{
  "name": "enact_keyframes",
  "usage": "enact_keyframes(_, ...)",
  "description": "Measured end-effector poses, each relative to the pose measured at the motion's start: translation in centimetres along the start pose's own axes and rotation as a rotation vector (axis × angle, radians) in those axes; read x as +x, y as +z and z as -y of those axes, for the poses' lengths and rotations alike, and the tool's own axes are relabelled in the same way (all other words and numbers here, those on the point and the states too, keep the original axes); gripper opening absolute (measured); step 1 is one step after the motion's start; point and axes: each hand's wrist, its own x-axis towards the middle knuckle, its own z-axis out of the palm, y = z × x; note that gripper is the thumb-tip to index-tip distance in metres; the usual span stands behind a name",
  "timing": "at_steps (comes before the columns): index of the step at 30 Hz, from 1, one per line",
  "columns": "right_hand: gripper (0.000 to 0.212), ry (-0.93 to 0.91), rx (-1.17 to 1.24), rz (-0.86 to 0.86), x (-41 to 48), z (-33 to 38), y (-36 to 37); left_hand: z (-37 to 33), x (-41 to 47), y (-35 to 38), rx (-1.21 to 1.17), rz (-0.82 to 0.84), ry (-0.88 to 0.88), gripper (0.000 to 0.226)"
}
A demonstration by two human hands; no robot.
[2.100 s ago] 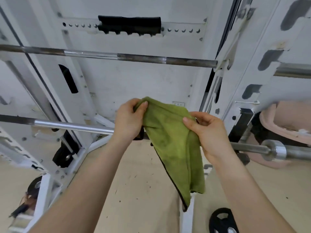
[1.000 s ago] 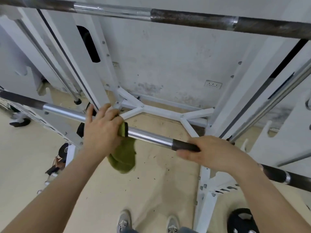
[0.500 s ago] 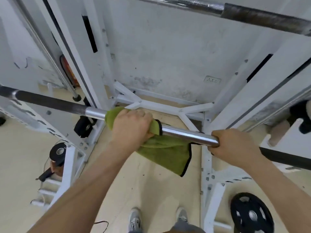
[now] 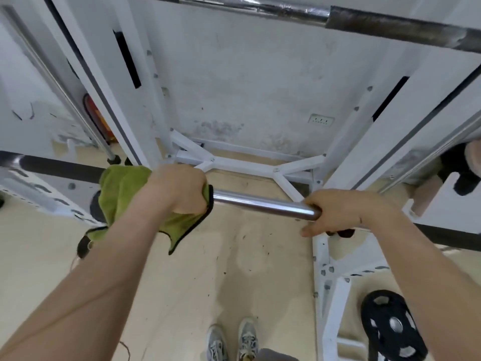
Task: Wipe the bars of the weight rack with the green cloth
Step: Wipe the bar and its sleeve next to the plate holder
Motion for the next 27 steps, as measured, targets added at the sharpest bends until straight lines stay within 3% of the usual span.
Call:
enact_keyframes(3,0.021,-0.274,-0.036,-0.35,1.5,5.7,0.8,-5.8,-0.8,1.2,0.012,-0.251,0.06,0.017)
enact_keyframes(5,0.022,-0.36,-0.076,-0.455,3.0,8.1,1.2,-6.8,-0.8,2.0,-0.002,-0.389,0.067,0.023)
enact_keyframes(8,0.02,-0.364,-0.041,-0.38,4.8,8.0,2.2,-1.6,-1.0,3.8,0.025,-0.481,0.039,0.018)
enact_keyframes(11,0.009,-0.337,-0.092,-0.424,5.6,7.4,3.2,7.0,-2.2,5.0,-0.015,-0.533,-0.096,0.018)
enact_keyframes(15,0.012,-0.286,-0.103,-0.345,5.3,7.9,2.4,15.6,-3.3,5.6,-0.007,-0.503,-0.24,0.024)
enact_keyframes(19,0.019,-0.222,-0.186,-0.267,4.6,9.0,1.8,18.3,-2.6,5.5,-0.001,-0.447,-0.259,0.023)
enact_keyframes(23,0.056,-0.33,-0.224,-0.387,5.5,16.4,0.5,17.7,-2.7,6.5,-0.015,-0.539,-0.219,0.019)
enact_keyframes(27,0.041,-0.459,-0.088,-0.406,10.2,28.0,0.3,20.1,-2.9,7.8,-0.007,-0.608,-0.062,0.023)
